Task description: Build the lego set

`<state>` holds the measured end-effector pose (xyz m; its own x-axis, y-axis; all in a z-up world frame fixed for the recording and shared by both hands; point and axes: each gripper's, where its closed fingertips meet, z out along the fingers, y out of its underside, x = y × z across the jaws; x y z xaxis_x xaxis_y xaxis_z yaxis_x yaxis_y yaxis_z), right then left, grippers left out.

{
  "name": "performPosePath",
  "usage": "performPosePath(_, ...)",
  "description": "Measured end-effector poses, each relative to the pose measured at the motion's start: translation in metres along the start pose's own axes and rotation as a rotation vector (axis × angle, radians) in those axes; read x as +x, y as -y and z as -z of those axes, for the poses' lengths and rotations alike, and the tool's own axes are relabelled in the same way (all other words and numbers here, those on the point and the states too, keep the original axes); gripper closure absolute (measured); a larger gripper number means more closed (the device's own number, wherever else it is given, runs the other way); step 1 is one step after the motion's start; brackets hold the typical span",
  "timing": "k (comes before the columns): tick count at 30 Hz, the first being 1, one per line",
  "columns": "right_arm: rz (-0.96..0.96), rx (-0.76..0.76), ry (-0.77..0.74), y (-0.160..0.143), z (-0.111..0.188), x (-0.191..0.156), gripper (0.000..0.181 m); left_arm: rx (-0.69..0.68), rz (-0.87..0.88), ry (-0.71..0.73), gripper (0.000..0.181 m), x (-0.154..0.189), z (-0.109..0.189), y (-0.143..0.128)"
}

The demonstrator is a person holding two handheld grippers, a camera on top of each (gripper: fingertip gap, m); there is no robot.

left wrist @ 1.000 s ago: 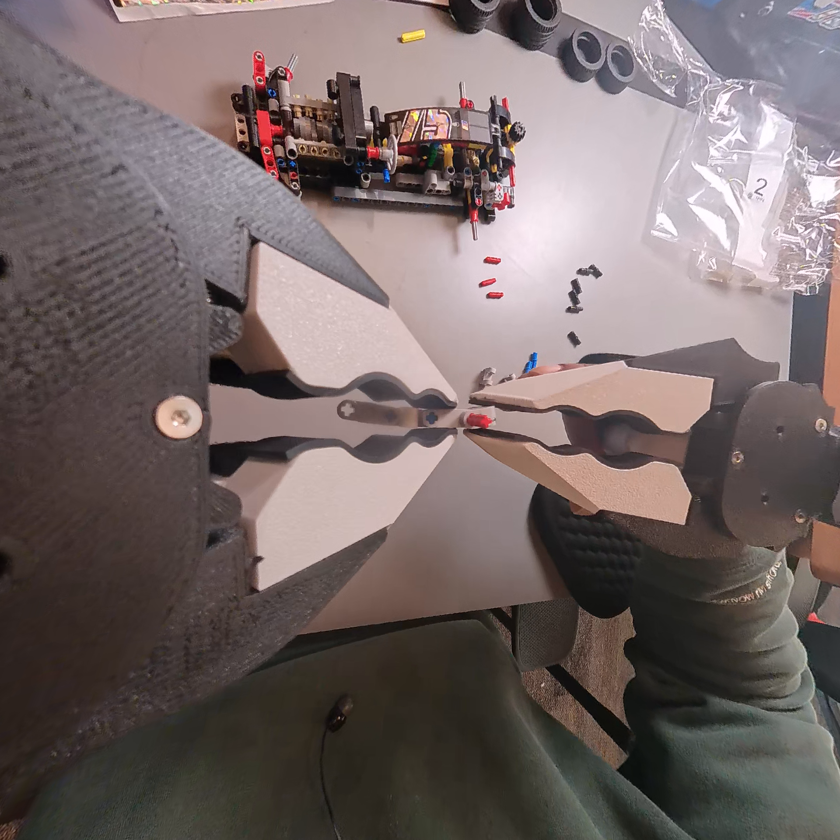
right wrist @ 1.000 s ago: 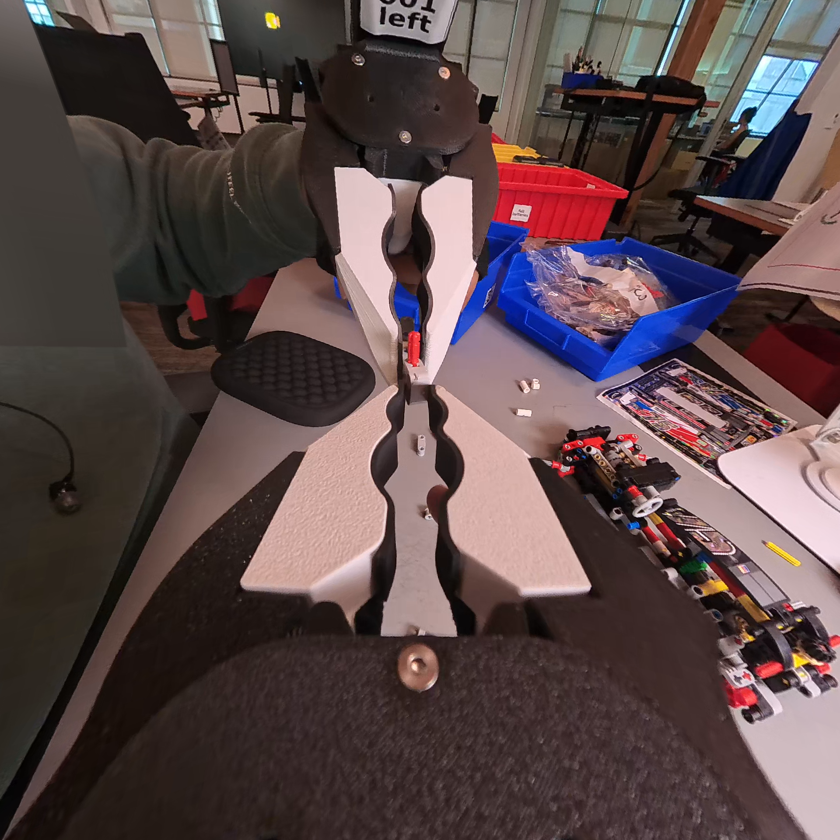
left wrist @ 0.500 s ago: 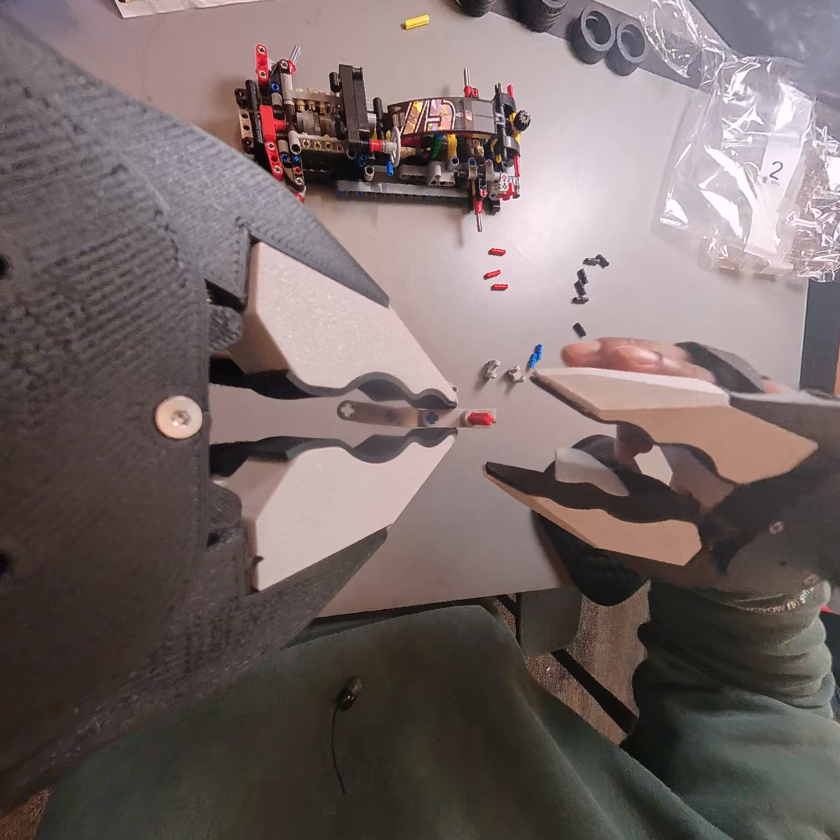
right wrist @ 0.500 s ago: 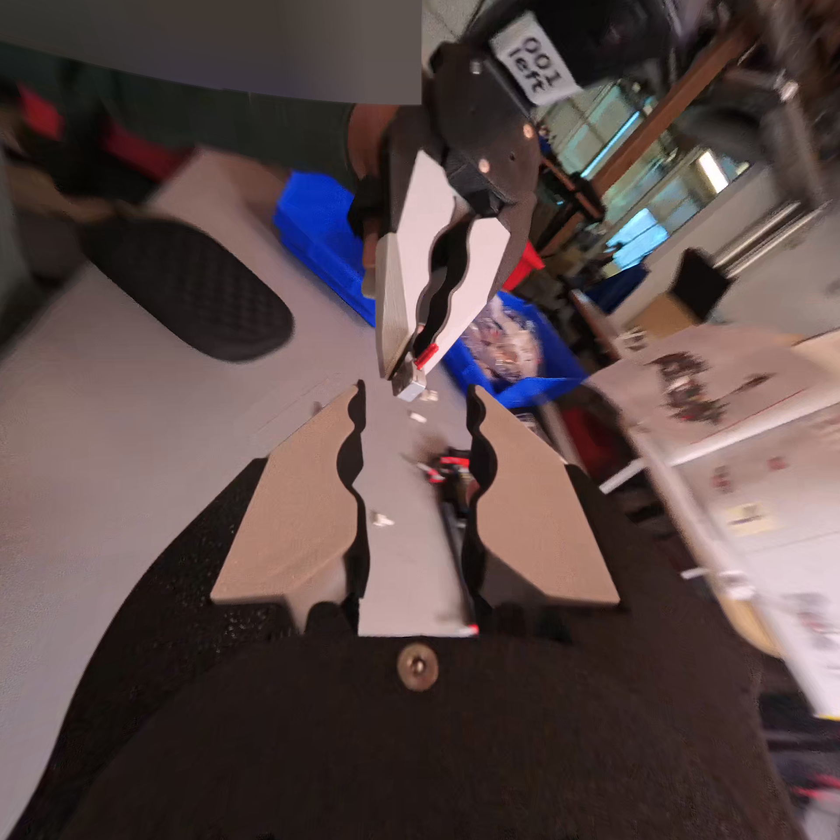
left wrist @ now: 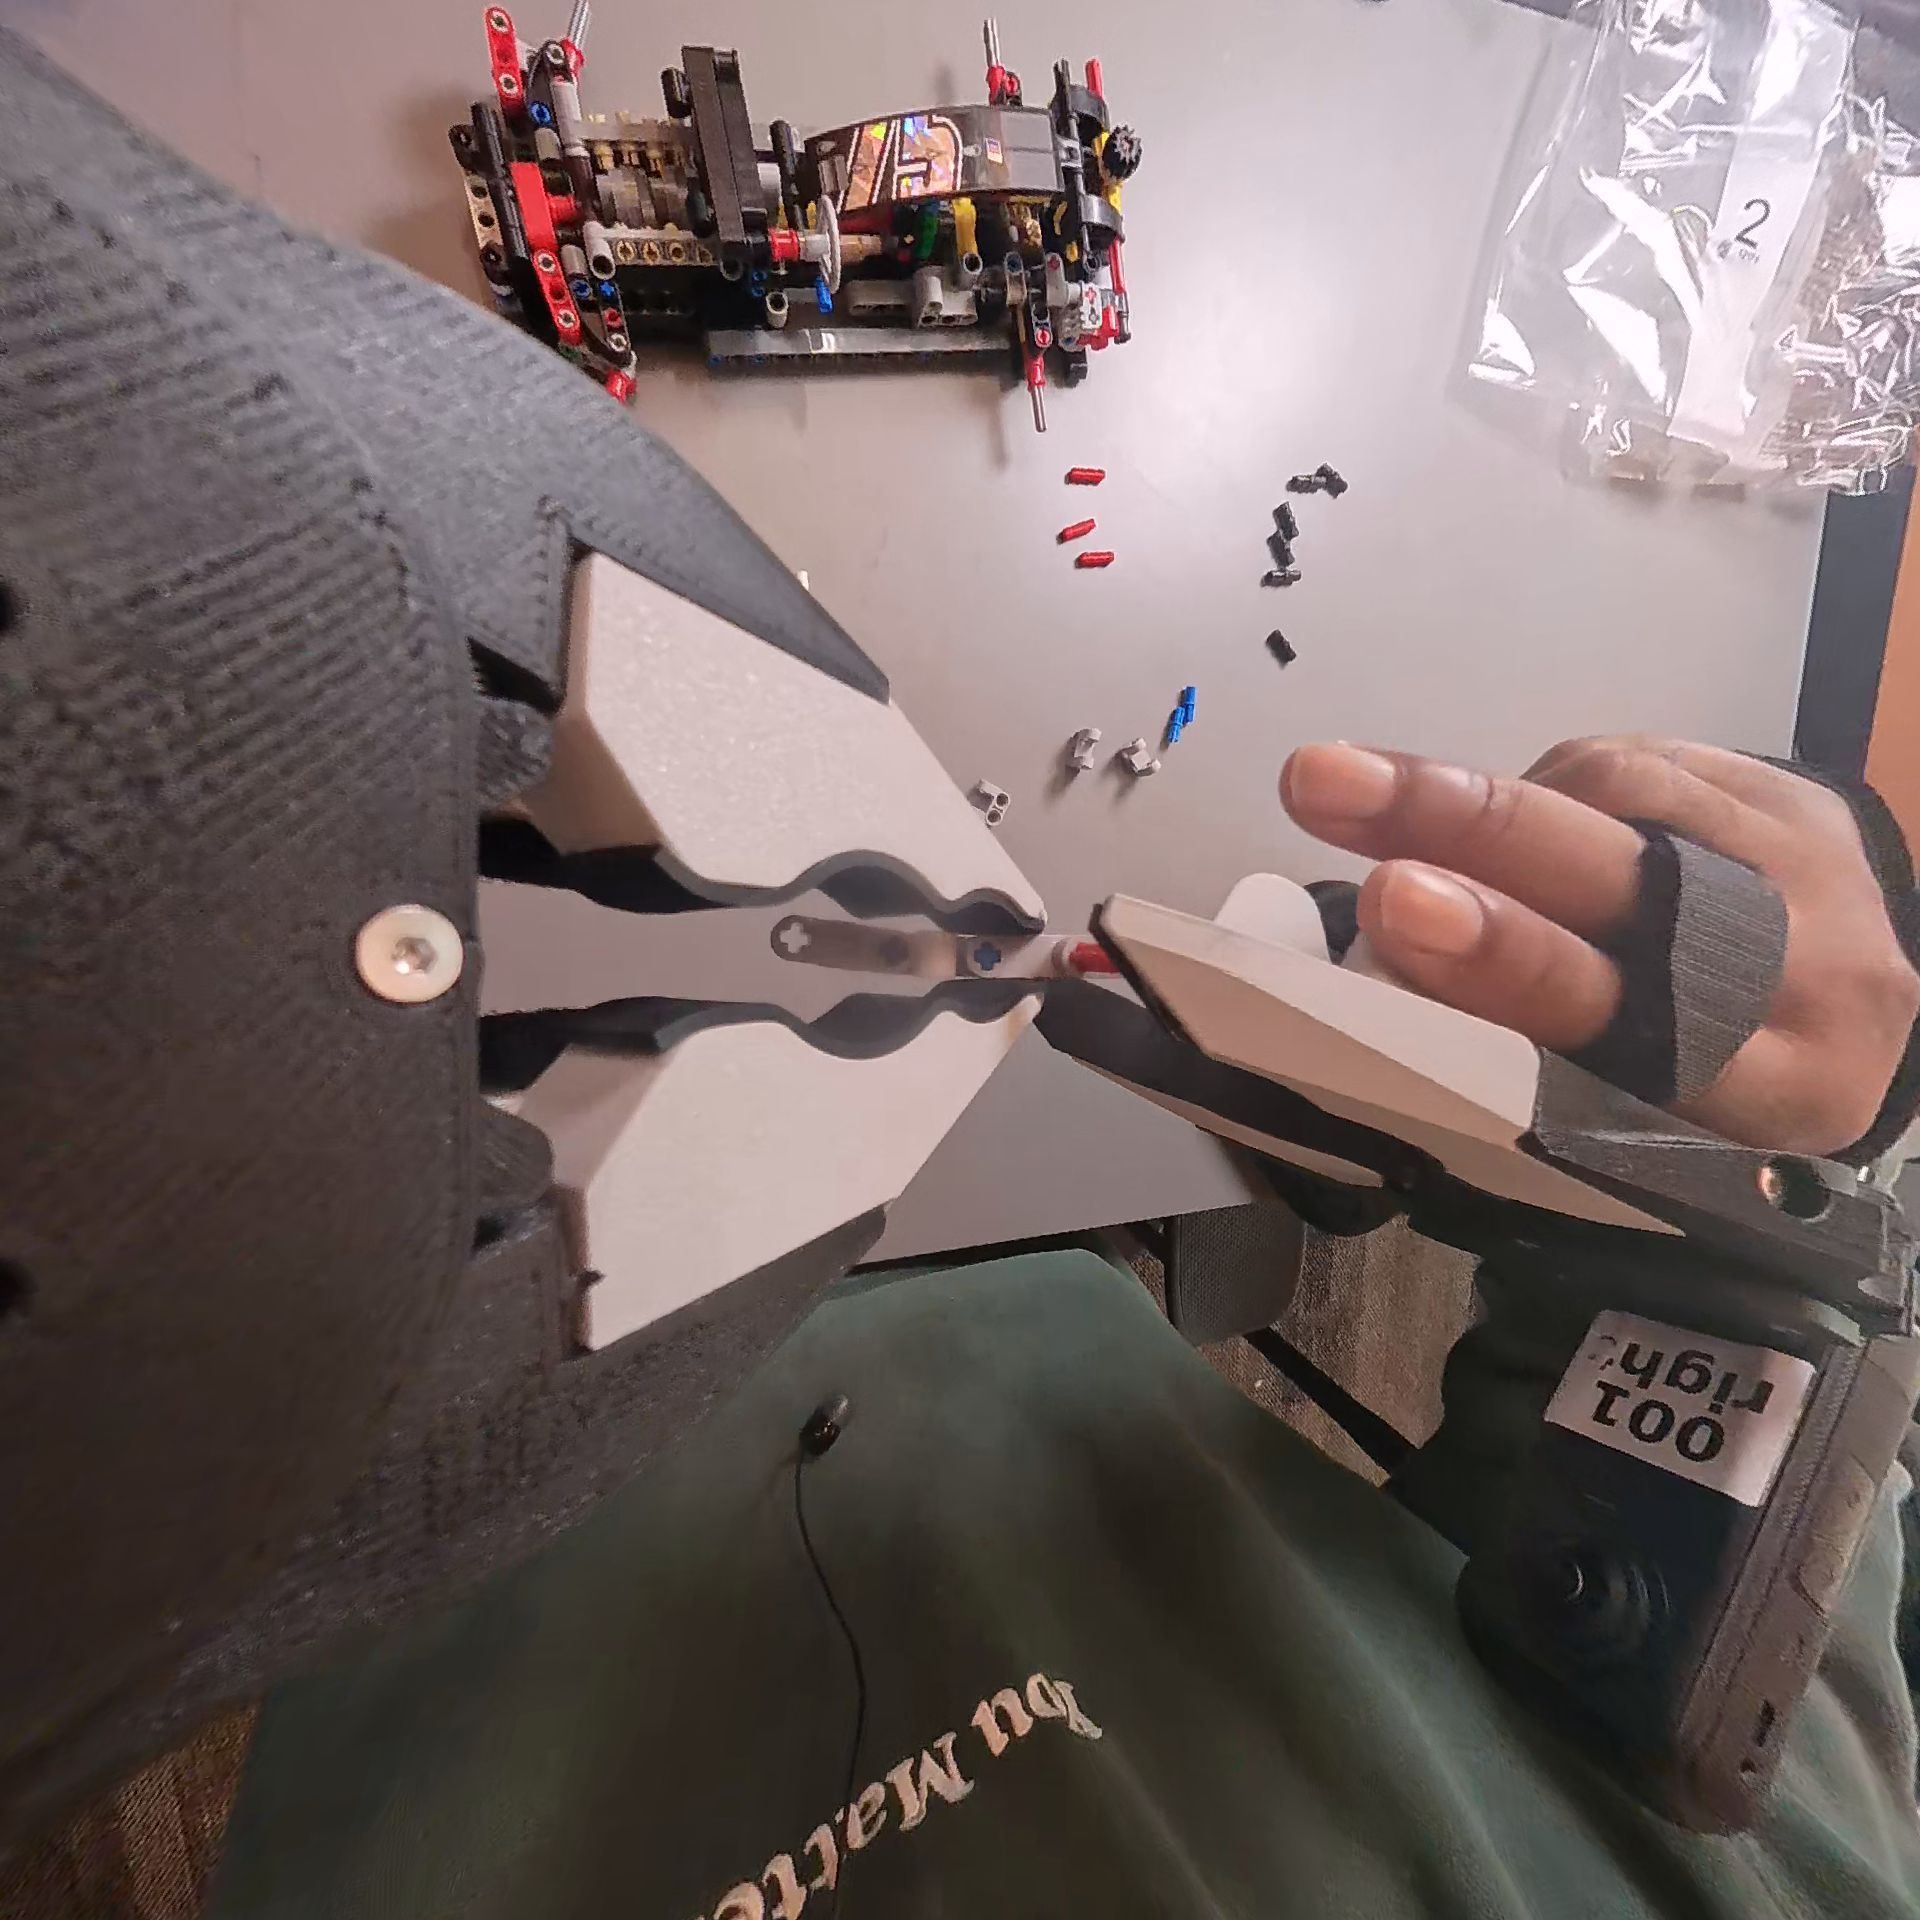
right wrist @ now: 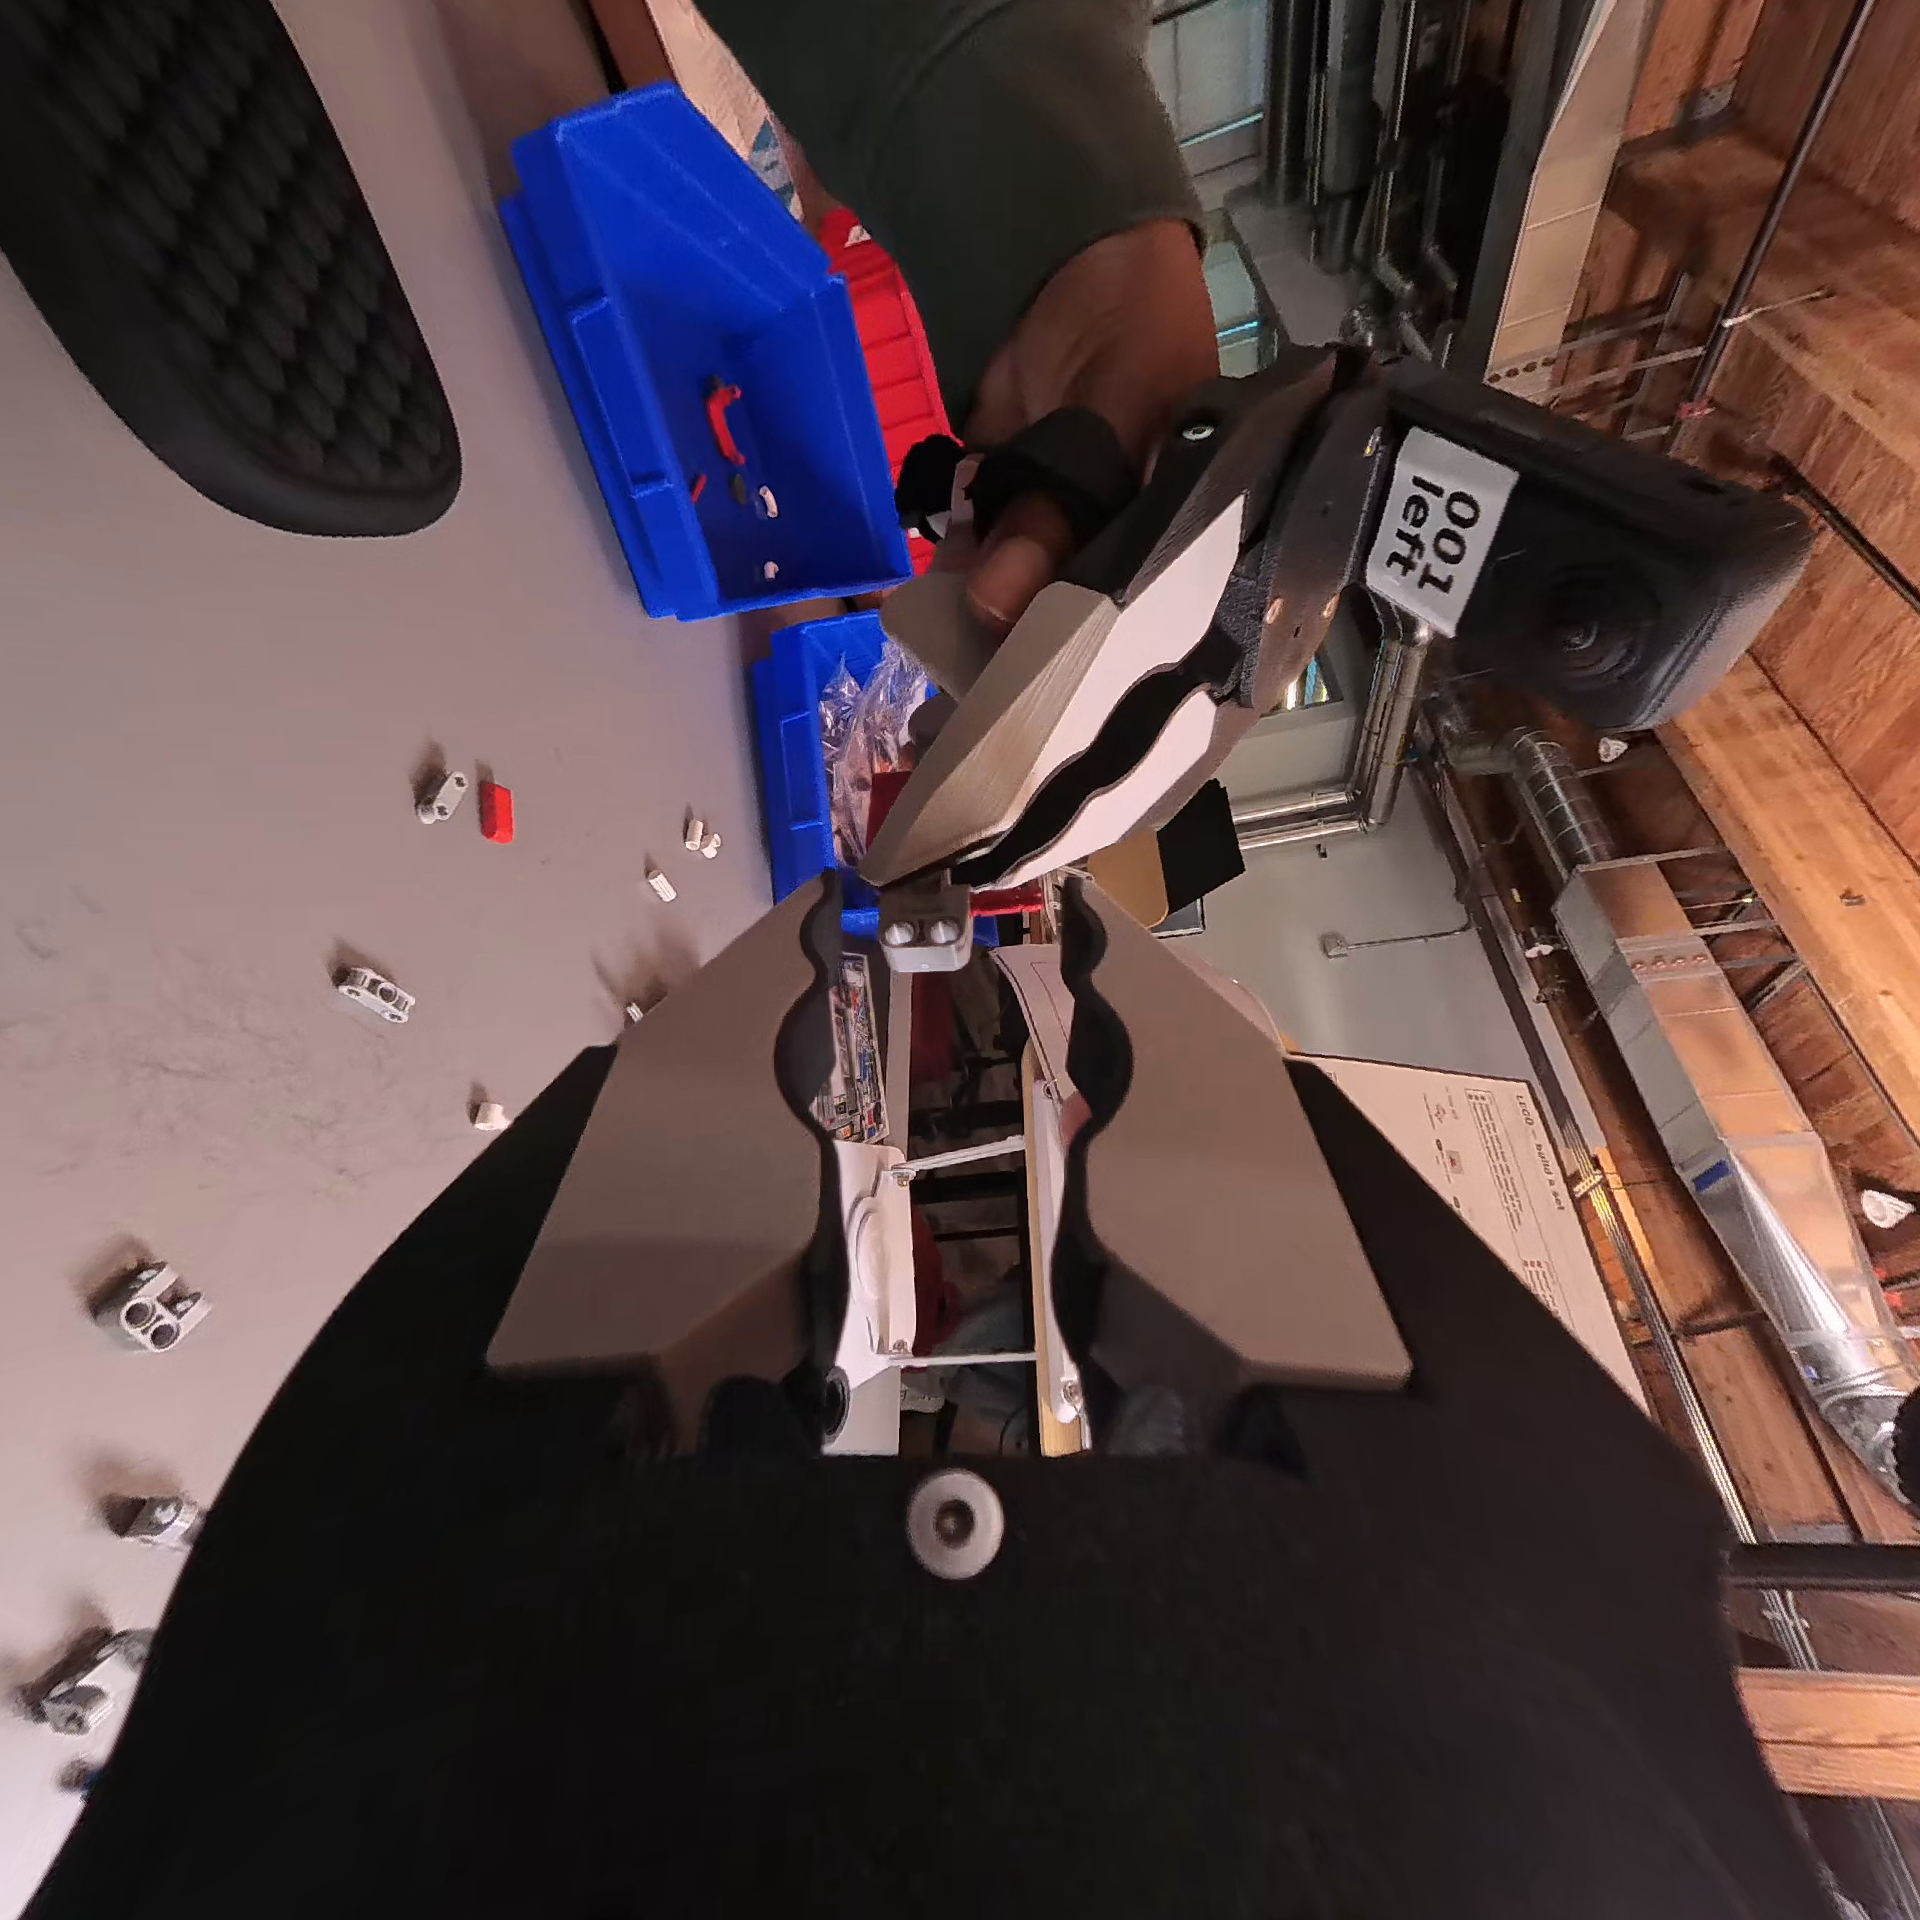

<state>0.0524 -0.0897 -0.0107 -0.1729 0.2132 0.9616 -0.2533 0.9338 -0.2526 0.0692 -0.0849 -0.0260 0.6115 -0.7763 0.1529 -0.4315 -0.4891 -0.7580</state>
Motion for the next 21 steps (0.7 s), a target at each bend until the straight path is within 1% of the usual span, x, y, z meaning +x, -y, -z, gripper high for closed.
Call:
performPosePath(3,0.008,0.001,-0.011,0.002,0.000,0.001,0.149,-0.001,0.001,-0.014,0.175,0.004,0.000,0.002)
performPosePath(7,0.018,-0.001,-0.019,0.004,0.002,0.004,0.152,0.010,0.018,-0.036,0.176,0.008,0.002,0.004)
performPosePath(12,0.006,0.008,-0.007,0.010,0.004,0.003,0.153,0.022,0.046,-0.084,0.176,0.015,0.002,0.005)
performPosePath(17,0.012,-0.007,-0.016,0.015,0.006,0.004,0.154,0.053,0.092,-0.132,0.176,0.021,0.004,0.007)
performPosePath(21,-0.022,-0.007,-0.020,0.018,0.007,0.005,0.154,0.091,0.134,-0.178,0.176,0.025,0.006,0.009)
